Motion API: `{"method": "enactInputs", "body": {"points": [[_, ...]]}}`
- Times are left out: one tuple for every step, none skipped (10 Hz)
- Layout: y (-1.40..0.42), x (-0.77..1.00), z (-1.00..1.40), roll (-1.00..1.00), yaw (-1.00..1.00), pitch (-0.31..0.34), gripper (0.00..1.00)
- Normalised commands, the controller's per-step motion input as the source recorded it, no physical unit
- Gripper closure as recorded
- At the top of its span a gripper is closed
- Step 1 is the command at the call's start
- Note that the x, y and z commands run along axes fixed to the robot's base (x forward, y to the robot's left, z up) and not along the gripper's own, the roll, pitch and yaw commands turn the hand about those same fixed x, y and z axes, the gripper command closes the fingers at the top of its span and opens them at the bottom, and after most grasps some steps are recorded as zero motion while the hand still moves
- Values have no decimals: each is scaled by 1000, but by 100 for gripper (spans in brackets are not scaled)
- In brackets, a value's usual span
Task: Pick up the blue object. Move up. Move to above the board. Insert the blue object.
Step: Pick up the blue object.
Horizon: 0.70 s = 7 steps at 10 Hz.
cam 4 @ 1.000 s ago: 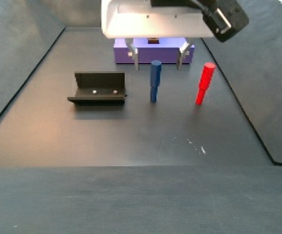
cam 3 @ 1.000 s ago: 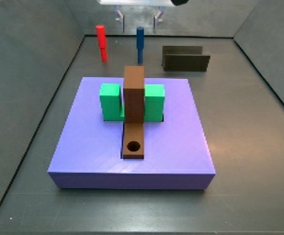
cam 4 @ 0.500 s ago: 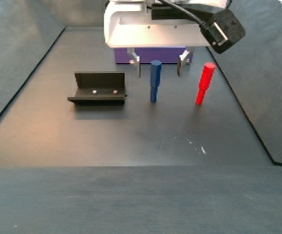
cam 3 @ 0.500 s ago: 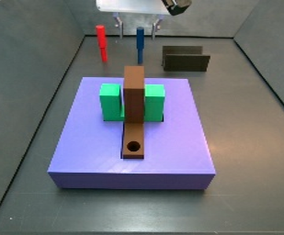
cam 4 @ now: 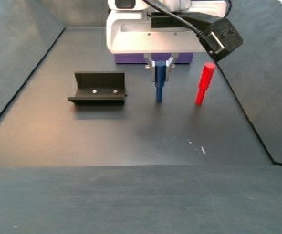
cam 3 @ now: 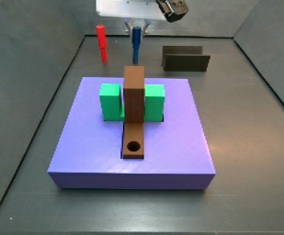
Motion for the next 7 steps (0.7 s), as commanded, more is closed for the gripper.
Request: {"method": "enactInputs", "body": {"points": [[0, 0, 0, 0, 0, 0, 100], [0, 0, 0, 0, 0, 0, 100], [0, 0, 0, 0, 0, 0, 100], [0, 0, 0, 0, 0, 0, 100], [0, 0, 0, 0, 0, 0, 100], [0, 0, 0, 0, 0, 0, 100], [0, 0, 0, 0, 0, 0, 100]]}}
